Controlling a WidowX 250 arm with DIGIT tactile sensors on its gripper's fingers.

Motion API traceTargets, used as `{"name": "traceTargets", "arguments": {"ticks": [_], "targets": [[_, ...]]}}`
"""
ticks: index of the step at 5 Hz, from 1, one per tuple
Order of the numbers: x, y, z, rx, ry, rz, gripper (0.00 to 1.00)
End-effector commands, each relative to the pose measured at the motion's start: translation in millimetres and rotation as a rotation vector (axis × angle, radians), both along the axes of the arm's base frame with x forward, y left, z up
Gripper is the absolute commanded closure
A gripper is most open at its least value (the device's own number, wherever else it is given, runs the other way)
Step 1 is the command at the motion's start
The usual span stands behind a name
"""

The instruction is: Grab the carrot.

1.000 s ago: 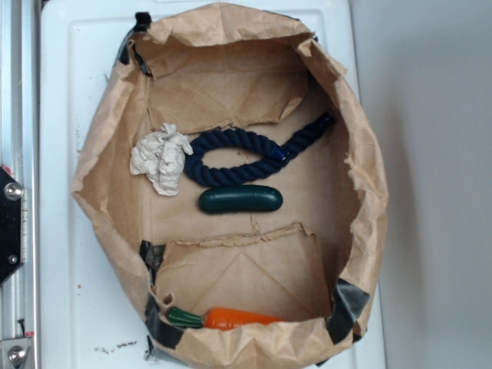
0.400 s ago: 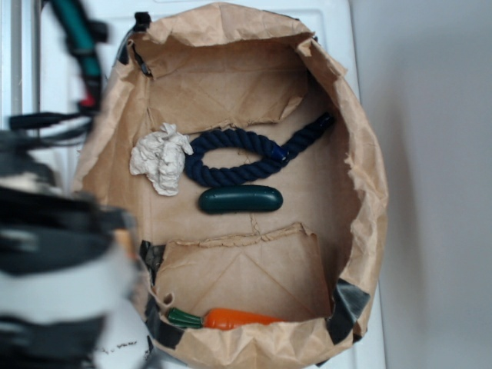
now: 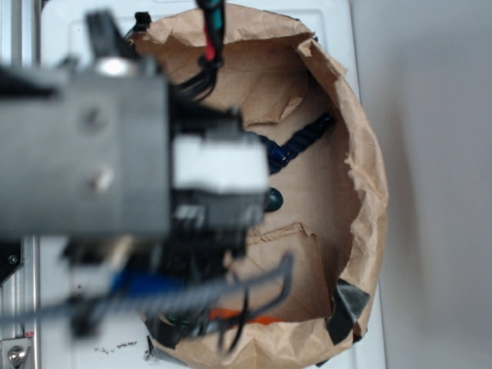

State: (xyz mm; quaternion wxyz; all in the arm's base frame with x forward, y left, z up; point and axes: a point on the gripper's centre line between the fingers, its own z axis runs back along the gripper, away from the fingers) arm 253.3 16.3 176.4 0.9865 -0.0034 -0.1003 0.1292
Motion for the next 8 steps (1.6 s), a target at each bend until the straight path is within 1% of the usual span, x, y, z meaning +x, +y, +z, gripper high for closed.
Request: {"name": "traceTargets", "arguments": {"ticks": [1,2,3,4,5,6,7,8], "targets": [[31,39,-63,-0.038,-0.017,-0.031,0.0],[37,5,-83,-0.043,0.027,-0.119,0.0],[32,-33,-85,-0.109,0.04,-0.239,0.0],[14,-68,-79,-0.132,0.033,-0.349,0.0],[8,-85,-80,-0.138,0.039,-0.383,0.0],[11,-94,-92,-0.171,0.059,-0.386,0.0],[15,-103,-102,-0.23,0.066,-0.382,0.0],[18,-107,-115,-0.332,0.057,-0.358,0.0]]}}
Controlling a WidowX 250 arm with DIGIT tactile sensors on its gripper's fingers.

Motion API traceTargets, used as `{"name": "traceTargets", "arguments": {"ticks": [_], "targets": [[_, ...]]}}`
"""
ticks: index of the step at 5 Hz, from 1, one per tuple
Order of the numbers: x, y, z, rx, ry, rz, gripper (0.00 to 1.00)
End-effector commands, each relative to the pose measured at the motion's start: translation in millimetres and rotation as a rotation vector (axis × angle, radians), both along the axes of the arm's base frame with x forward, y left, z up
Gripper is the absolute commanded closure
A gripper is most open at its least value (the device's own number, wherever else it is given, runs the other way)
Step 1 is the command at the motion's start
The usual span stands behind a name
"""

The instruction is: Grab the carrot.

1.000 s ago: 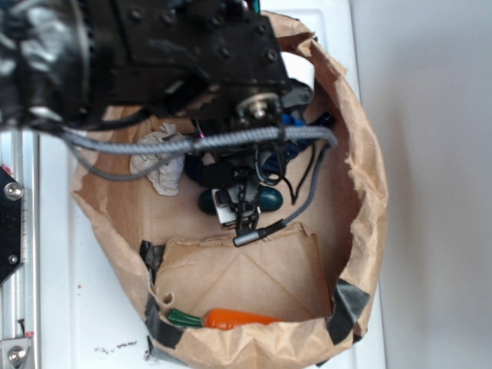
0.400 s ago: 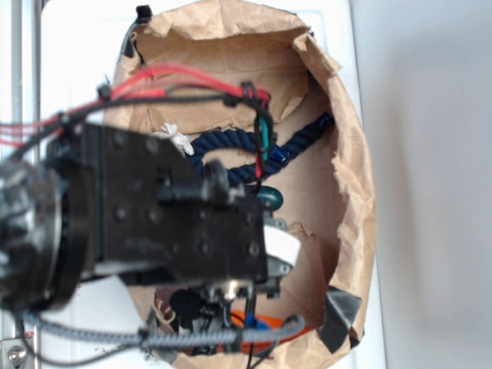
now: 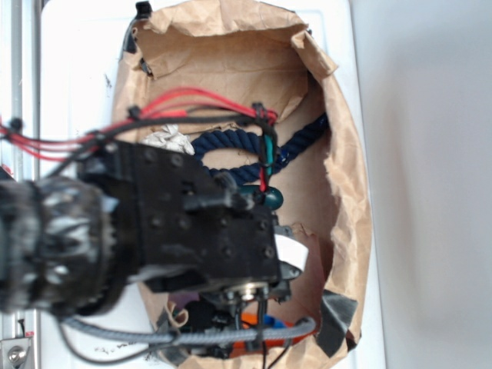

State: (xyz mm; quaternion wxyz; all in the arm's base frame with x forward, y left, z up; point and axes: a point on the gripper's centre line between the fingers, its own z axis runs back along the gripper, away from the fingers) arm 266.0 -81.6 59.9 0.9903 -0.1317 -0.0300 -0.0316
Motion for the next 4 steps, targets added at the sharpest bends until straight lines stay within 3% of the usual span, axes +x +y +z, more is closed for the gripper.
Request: {"name": "traceTargets", "arguments": {"ticks": [1,3,4], "targets": [[7,-16,0,-0.191,-0.041,-0.021,0.0],[7,-17,-4,-0.064,-0.033,-0.069,0.0],[5,-9,1,0.012,-0.028,-0.017,1.0]]}}
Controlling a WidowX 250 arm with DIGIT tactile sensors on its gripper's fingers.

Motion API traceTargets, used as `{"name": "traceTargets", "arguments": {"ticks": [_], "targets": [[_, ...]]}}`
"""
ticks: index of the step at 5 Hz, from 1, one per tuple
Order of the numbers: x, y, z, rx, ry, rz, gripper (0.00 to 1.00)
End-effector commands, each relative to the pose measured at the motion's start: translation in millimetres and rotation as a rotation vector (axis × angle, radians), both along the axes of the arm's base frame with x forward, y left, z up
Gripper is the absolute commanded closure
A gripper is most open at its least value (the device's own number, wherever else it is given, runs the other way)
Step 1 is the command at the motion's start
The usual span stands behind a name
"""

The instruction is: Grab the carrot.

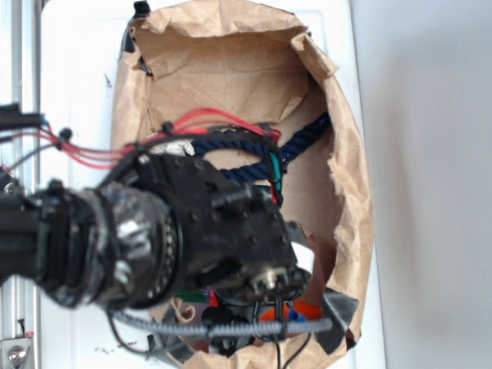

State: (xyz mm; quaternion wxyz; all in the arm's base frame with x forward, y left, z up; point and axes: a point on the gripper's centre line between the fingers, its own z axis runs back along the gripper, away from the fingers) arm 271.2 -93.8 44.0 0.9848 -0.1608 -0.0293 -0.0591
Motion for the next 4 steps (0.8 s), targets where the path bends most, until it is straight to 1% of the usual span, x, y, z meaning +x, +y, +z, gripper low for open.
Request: {"name": "traceTargets", "arguments": {"ticks": [1,2,3,4], "targets": [[0,13,18,0.074,-0.029,0.044,1.0],[0,8,18,0.088,-0.034,0.038,1.0],[2,24,41,0.087,-0.075,0.097,1.0],[-20,68,83,0.01,-0.092,0.249,1.0]]}}
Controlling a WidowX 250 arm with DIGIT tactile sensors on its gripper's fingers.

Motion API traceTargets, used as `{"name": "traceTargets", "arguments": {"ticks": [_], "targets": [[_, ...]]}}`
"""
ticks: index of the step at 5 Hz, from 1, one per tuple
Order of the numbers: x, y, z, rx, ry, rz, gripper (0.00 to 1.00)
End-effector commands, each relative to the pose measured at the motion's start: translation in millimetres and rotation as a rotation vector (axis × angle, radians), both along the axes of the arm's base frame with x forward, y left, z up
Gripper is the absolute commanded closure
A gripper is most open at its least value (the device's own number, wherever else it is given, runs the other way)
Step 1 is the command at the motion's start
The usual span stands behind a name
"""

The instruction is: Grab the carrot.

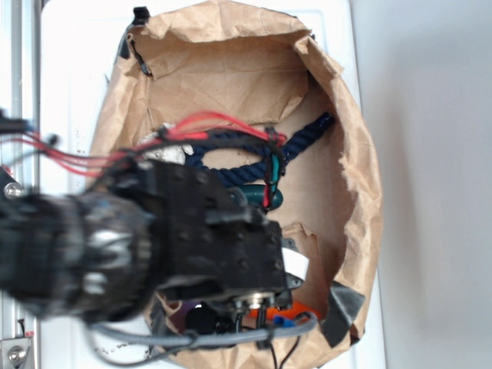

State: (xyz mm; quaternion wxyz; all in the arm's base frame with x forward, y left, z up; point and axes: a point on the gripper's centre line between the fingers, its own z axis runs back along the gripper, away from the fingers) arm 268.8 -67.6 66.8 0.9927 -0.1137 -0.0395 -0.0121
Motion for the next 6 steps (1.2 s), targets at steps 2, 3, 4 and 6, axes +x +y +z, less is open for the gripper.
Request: {"name": "traceTargets", "arguments": {"ticks": [2,3,4,6], "targets": [[-30,101,105,0.028,-0.096,0.248,1.0],[-31,105,137,0.107,-0.059,0.237,1.0],[-32,101,163,0.162,-0.071,0.229,1.0],[-37,91,164,0.246,0.03,0.164,0.0]]}}
